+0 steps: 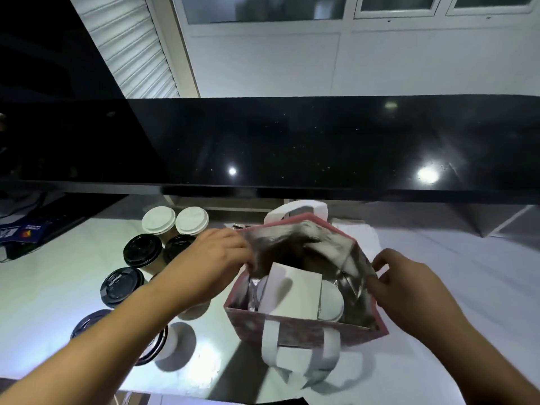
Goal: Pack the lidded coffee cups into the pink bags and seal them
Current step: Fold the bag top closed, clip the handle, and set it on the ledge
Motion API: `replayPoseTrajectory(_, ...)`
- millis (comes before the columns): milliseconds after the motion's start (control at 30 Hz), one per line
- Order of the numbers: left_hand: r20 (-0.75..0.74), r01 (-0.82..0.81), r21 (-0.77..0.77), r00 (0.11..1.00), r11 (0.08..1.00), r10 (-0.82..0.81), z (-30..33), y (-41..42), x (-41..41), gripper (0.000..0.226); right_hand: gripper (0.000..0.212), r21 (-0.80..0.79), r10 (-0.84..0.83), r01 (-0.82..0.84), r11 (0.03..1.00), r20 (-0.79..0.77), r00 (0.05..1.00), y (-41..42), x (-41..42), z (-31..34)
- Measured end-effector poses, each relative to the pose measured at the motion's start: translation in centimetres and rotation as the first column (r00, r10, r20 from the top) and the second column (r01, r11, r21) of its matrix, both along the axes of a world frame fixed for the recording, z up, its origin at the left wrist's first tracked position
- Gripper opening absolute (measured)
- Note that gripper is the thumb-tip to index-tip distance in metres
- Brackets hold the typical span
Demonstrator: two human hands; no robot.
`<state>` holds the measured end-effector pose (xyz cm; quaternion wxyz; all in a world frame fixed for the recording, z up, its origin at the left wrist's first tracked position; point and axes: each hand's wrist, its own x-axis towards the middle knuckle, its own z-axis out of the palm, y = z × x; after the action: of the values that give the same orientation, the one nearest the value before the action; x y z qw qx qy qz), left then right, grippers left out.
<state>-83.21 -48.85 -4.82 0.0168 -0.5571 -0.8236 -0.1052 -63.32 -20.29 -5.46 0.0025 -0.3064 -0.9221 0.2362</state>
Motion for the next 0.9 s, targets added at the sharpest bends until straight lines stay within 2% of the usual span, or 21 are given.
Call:
replayPoseTrajectory(67, 0.188, -0.096, 0.153, 0.980, 0.983, 0.067, -0.2, -0.7, 0.8, 0.026, 0.021, -0.028, -0.051, 0.049, 0.998, -0.079, 0.996, -0.5, 0.3, -0.2)
replayPoseTrajectory(133, 0.401, -0.234, 0.225, 0.907, 0.946, 0.129, -0.7, -2.0, 1.8, 0.022, 0.024, -0.056, -0.075, 0.069, 0.996, -0.119, 0.990, -0.7, 0.5, -0.4)
replayPoseTrajectory(200, 0.635, -0.353, 0.186, 0.755, 0.917, 0.162, -1.5, -3.4, 2.7, 0.034, 0.024, -0.108, -0.069, 0.054, 0.993, -0.140, 0.988, -1.0, 0.9, -0.8)
replayPoseTrajectory(267, 0.790, -0.354, 0.095, 0.595, 0.930, 0.146, -2.3, -4.5, 3.3, 0.055, 0.019, -0.212, -0.054, 0.013, 0.977, -0.187, 0.981, -1.2, 1.4, -1.2)
replayPoseTrajectory(333, 0.836, -0.308, 0.048, 0.533, 0.950, 0.131, -3.1, -4.6, 3.9, 0.065, 0.013, -0.376, -0.044, -0.053, 0.925, -0.244, 0.969, -1.4, 1.8, -1.5)
replayPoseTrajectory(400, 0.835, -0.332, 0.049, 0.531, 0.942, 0.144, -3.8, -4.0, 4.3, 0.064, 0.015, -0.553, -0.038, -0.128, 0.823, -0.279, 0.960, -1.5, 2.0, -1.9)
replayPoseTrajectory(467, 0.822, -0.396, 0.065, 0.541, 0.916, 0.176, -4.3, -3.2, 4.4, 0.059, 0.035, -0.682, -0.018, -0.169, 0.712, -0.258, 0.966, -1.3, 2.2, -2.2)
replayPoseTrajectory(533, 0.860, -0.463, 0.068, 0.476, 0.884, 0.184, -4.7, -2.5, 4.5, 0.050, 0.055, -0.734, 0.026, -0.196, 0.650, -0.236, 0.971, -1.1, 2.3, -2.6)
replayPoseTrajectory(600, 0.915, -0.503, 0.070, 0.376, 0.862, 0.145, -5.2, -2.0, 4.6, 0.046, 0.060, -0.725, 0.051, -0.223, 0.652, -0.251, 0.967, -1.1, 2.2, -2.8)
replayPoseTrajectory(700, 0.944, -0.549, 0.068, 0.306, 0.833, 0.124, -5.7, -1.7, 4.5, 0.054, 0.048, -0.689, -0.003, -0.226, 0.688, -0.315, 0.949, -1.3, 1.7, -2.9)
replayPoseTrajectory(767, 0.952, -0.564, 0.038, 0.272, 0.825, 0.142, -5.9, -1.7, 4.0, 0.083, 0.048, -0.607, 0.023, -0.218, 0.764, -0.313, 0.950, -1.3, 1.4, -2.7)
replayPoseTrajectory(833, 0.948, -0.524, -0.002, 0.269, 0.852, 0.168, -5.8, -1.9, 3.2, 0.118, 0.068, -0.479, 0.148, -0.260, 0.838, -0.260, 0.954, -0.8, 1.1, -2.3)
replayPoseTrajectory(900, 0.923, -0.461, -0.029, 0.328, 0.887, 0.200, -5.5, -2.0, 2.2, 0.130, 0.088, -0.362, 0.304, -0.339, 0.868, -0.151, 0.941, -0.3, 0.6, -1.6)
